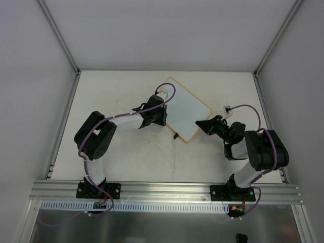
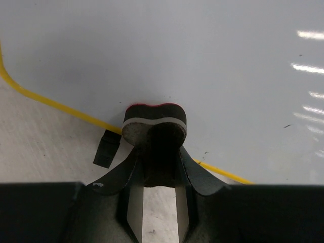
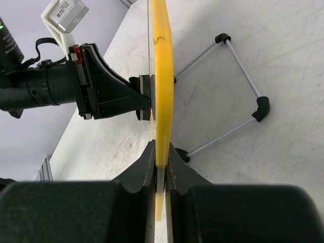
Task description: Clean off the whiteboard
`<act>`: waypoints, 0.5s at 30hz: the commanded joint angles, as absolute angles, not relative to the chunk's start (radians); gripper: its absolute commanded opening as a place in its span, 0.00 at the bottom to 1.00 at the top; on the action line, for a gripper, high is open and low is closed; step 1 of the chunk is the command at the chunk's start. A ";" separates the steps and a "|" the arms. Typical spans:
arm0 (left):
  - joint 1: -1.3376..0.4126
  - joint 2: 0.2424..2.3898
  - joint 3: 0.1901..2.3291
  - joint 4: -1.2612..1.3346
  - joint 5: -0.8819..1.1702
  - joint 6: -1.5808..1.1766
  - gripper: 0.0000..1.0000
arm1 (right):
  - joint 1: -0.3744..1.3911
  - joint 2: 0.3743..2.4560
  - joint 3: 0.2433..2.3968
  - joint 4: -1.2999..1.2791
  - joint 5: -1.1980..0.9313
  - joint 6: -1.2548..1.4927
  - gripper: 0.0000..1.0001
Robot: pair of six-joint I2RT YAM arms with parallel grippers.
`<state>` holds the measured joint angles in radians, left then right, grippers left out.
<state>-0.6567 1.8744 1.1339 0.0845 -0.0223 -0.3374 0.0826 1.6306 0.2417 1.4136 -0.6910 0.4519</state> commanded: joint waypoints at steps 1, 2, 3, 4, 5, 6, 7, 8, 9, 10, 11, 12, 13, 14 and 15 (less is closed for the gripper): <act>-0.756 1.861 1.102 0.265 -0.023 -0.319 0.00 | 0.094 1.644 0.230 1.532 -0.710 0.347 0.00; -0.771 1.862 1.086 0.317 -0.032 -0.318 0.00 | 0.094 1.644 0.230 1.532 -0.712 0.347 0.00; -0.775 1.873 1.082 0.337 -0.032 -0.319 0.00 | 0.094 1.643 0.230 1.532 -0.712 0.347 0.00; -0.779 1.879 1.077 0.357 -0.020 -0.325 0.00 | 0.092 1.644 0.230 1.532 -0.712 0.347 0.00; -0.784 1.882 1.065 0.377 -0.009 -0.328 0.00 | 0.094 1.643 0.230 1.532 -0.712 0.347 0.00; -0.787 1.888 1.062 0.406 -0.003 -0.334 0.00 | 0.094 1.643 0.230 1.532 -0.712 0.347 0.00; -0.790 1.890 1.057 0.417 -0.003 -0.347 0.00 | 0.094 1.643 0.230 1.532 -0.712 0.345 0.00; -0.798 1.890 1.049 0.428 0.012 -0.356 0.00 | 0.094 1.644 0.230 1.532 -0.712 0.345 0.00; -0.801 1.891 1.048 0.439 0.027 -0.365 0.00 | 0.094 1.644 0.230 1.532 -0.710 0.345 0.00; -0.807 1.890 1.045 0.448 0.034 -0.373 0.00 | 0.094 1.644 0.230 1.532 -0.710 0.345 0.00; -0.814 1.890 1.039 0.456 0.040 -0.386 0.00 | 0.095 1.644 0.232 1.532 -0.710 0.345 0.00; -0.827 1.888 1.035 0.459 0.043 -0.396 0.00 | 0.094 1.644 0.232 1.532 -0.710 0.345 0.00; -0.833 1.887 1.034 0.468 0.051 -0.406 0.00 | 0.094 1.644 0.232 1.532 -0.712 0.345 0.00; -0.839 1.885 1.029 0.474 0.055 -0.428 0.00 | 0.094 1.644 0.232 1.532 -0.712 0.347 0.00; -0.848 1.879 1.025 0.480 0.067 -0.440 0.00 | 0.094 1.644 0.232 1.532 -0.712 0.347 0.00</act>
